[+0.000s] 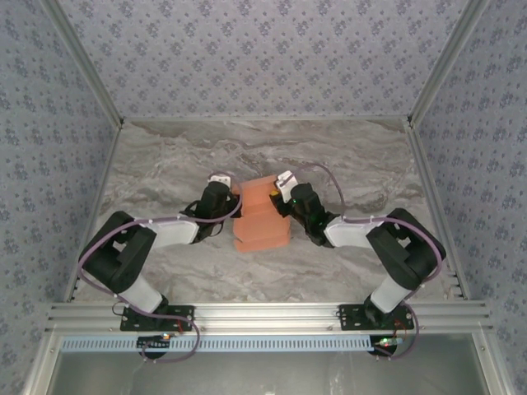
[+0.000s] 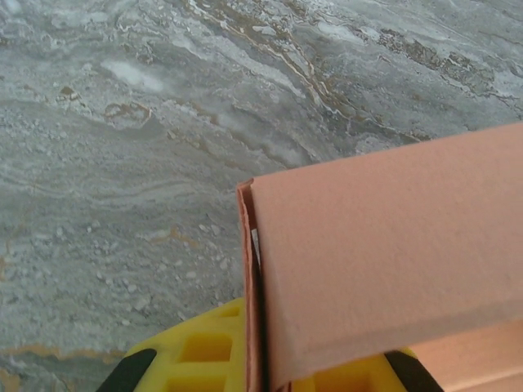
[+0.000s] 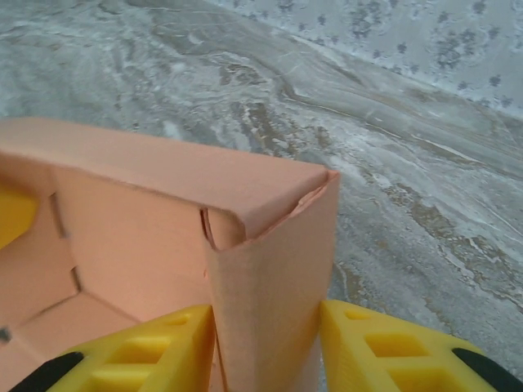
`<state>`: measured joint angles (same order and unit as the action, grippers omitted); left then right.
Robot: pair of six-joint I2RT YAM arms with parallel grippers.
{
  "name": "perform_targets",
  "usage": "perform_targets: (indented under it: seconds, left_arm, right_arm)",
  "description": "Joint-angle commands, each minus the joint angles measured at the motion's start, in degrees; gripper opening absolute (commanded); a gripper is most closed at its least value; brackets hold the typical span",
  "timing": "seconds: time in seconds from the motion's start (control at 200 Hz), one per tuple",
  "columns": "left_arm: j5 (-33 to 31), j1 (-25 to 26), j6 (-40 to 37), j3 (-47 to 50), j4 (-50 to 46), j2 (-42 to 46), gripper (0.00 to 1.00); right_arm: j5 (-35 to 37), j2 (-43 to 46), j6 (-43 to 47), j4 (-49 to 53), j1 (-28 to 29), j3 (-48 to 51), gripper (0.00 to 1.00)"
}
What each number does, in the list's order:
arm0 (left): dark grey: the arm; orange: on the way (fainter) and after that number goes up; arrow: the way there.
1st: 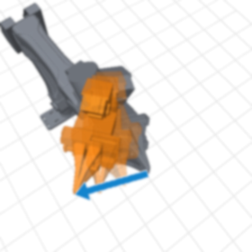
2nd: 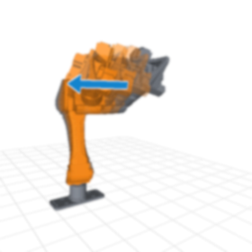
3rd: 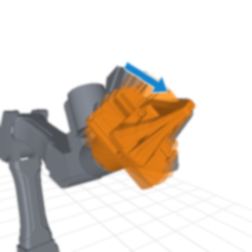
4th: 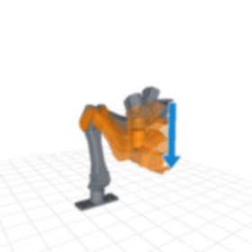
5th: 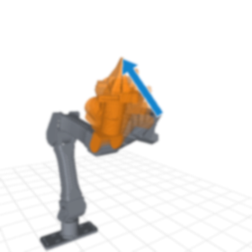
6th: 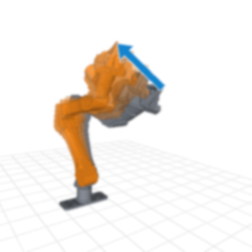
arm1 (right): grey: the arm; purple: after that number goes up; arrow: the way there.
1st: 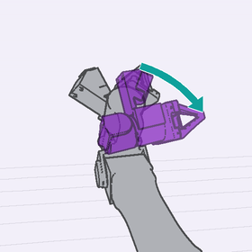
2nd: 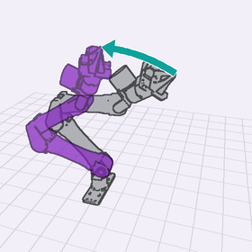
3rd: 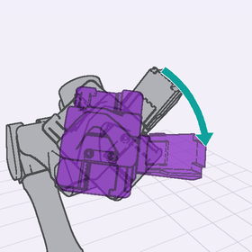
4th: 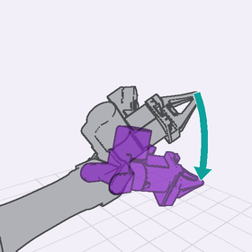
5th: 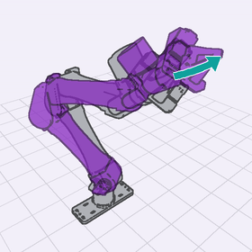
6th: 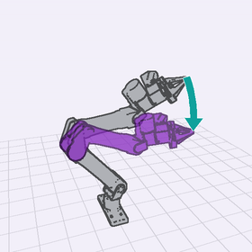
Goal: Fold the paper box
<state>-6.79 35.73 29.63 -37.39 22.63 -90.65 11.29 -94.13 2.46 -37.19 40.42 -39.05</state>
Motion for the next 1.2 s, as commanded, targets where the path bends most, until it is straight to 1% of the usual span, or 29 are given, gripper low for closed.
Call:
perform_targets:
  seconds: [0.0, 0.045, 0.095, 0.185, 0.335, 0.385, 0.46, 0.505, 0.55, 0.595, 0.655, 0.69, 0.715, 0.8, 0.884, 0.969, 1.074, 1.134, 1.194]
  left_arm:
    - [3.5, 3.3, 1.3, 0.0, 2.5, 2.3, 0.0]
    - [3.4, 3.9, 1.8, -0.1, 2.5, 2.2, 0.0]
    - [3.0, 4.4, 2.5, 0.1, 2.6, 2.1, 0.02]
    - [2.9, 5.1, 4.2, 0.6, 2.8, 2.7, 0.14]
    - [4.4, 5.5, 7.4, 3.6, 2.8, 8.0, 0.46]
    - [5.0, 5.6, 8.0, 4.9, 1.9, 10.9, 0.55]
    - [5.6, 5.6, 8.7, 6.8, 1.3, 15.9, 0.68]
    - [5.6, 5.4, 9.4, 7.8, 0.8, 19.2, 0.77]
    - [5.1, 5.3, 9.4, 8.1, -0.7, 22.4, 0.83]
    - [4.1, 4.7, 9.3, 7.7, -3.7, 25.2, 0.9]
    - [0.6, 3.9, 8.8, 6.4, -9.3, 28.2, 0.99]
    - [-1.4, 3.0, 8.7, 5.5, -12.3, 29.4, 0.99]
    - [-1.4, 1.9, 8.0, 5.3, -13.1, 29.8, 0.99]
    - [3.9, -2.3, 5.3, 4.7, -12.6, 28.7, 0.99]
    - [6.9, -4.7, 2.3, 0.9, -15.8, 23.3, 0.98]
    - [10.2, -5.4, -0.9, -2.0, -16.1, 17.4, 0.92]
    - [16.1, -5.4, -3.5, -4.0, -13.2, 11.5, 0.9]
    - [19.6, -5.4, -4.3, -5.9, -13.4, 8.1, 0.87]
    - [23.6, -5.4, -4.6, -7.3, -13.0, 5.4, 0.8]
  right_arm:
    - [0.9, -3.4, -2.1, -3.1, 0.7, -3.3, 0.39]
    - [1.0, -4.6, -1.5, -3.7, 0.7, -4.1, 0.38]
    - [1.5, -6.1, -0.8, -4.3, 0.7, -4.8, 0.33]
    - [1.9, -8.0, 0.2, -4.7, 0.3, -5.7, 0.27]
    - [-0.6, -8.7, -0.2, -4.8, -1.8, -4.9, 0.26]
    - [-2.0, -8.6, -0.2, -4.4, -2.6, -4.5, 0.25]
    - [-5.7, -8.6, 0.4, -1.9, -4.1, -4.8, 0.17]
    - [-10.1, -8.7, 0.9, -0.2, -5.1, -5.2, 0.12]
    - [-13.0, -8.9, 1.9, 0.5, -5.7, -5.2, 0.11]
    - [-14.6, -9.2, 3.4, 0.4, -5.8, -5.1, 0.12]
    - [-16.5, -9.6, 4.9, 0.8, -5.8, -5.2, 0.14]
    - [-17.1, -9.9, 5.2, 0.3, -5.8, -5.0, 0.14]
    - [-17.4, -10.1, 5.4, -0.2, -5.8, -4.8, 0.15]
    - [-18.9, -10.8, 6.1, -1.3, -5.5, -4.5, 0.16]
    - [-21.7, -11.3, 7.1, -2.3, -5.0, -4.2, 0.17]
    - [-24.2, -11.9, 7.9, -2.5, -4.5, -4.5, 0.19]
    - [-25.5, -12.3, 9.1, -1.7, -3.6, -5.2, 0.23]
    - [-24.3, -12.5, 9.1, -2.0, -3.2, -5.2, 0.24]
    - [-23.0, -12.7, 8.6, -3.2, -3.1, -4.8, 0.27]
